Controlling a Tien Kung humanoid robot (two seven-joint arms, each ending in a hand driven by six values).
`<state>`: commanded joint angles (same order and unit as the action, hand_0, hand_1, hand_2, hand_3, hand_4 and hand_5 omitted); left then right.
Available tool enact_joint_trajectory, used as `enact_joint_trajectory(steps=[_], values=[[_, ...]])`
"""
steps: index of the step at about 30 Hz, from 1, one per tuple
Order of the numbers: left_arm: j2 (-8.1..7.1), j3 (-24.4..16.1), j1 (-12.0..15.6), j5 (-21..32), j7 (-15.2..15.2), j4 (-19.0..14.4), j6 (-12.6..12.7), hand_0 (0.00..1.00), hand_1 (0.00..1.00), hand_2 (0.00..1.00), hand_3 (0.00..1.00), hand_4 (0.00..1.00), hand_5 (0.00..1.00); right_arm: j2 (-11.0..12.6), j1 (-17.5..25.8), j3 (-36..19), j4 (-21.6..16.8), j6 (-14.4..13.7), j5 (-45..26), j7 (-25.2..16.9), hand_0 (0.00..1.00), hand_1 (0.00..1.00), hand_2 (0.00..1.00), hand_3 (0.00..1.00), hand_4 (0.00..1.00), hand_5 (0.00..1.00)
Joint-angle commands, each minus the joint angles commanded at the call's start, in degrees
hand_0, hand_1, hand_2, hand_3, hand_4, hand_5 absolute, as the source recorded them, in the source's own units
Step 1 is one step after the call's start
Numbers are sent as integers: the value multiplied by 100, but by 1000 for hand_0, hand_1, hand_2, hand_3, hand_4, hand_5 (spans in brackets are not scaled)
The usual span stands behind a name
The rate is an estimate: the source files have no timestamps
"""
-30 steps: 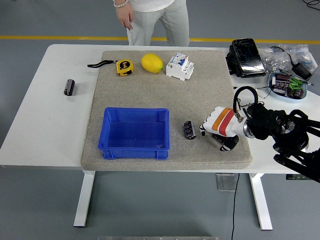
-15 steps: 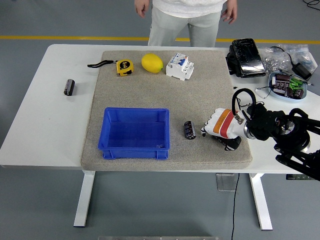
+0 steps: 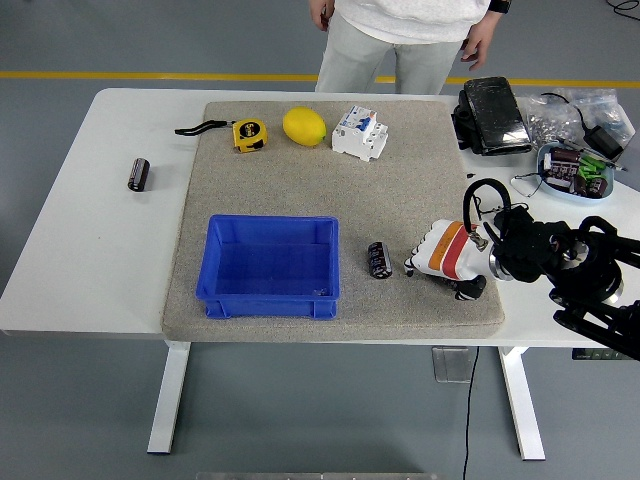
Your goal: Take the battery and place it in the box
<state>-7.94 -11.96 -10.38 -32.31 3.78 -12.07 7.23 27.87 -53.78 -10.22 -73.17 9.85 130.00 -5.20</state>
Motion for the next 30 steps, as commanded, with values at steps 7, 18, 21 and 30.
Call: enact_joint_trajectory(steps=[7, 18, 21, 30], values=[[-3, -8, 1, -10, 5, -3, -7, 815, 792, 820, 672, 687, 546, 22, -22, 36, -8, 53, 0, -24, 585, 660, 732, 823, 914, 31], [-8, -44, 19, -52, 20, -7, -19, 814, 792, 820, 673, 687, 547, 8, -47, 42, -50, 23, 0, -26, 744, 762, 827, 922, 966, 18], [-13, -59, 20, -83, 27, -9, -27, 813, 791, 820, 672, 688, 548, 14, -64, 39, -62, 64, 0, -18, 776, 784, 841, 934, 972, 12], [-28, -92, 33, -134, 41, -9, -38, 812, 791, 820, 671, 687, 550, 105, -119, 81, -180, 351, 0, 4, 784, 796, 845, 945, 997, 30]])
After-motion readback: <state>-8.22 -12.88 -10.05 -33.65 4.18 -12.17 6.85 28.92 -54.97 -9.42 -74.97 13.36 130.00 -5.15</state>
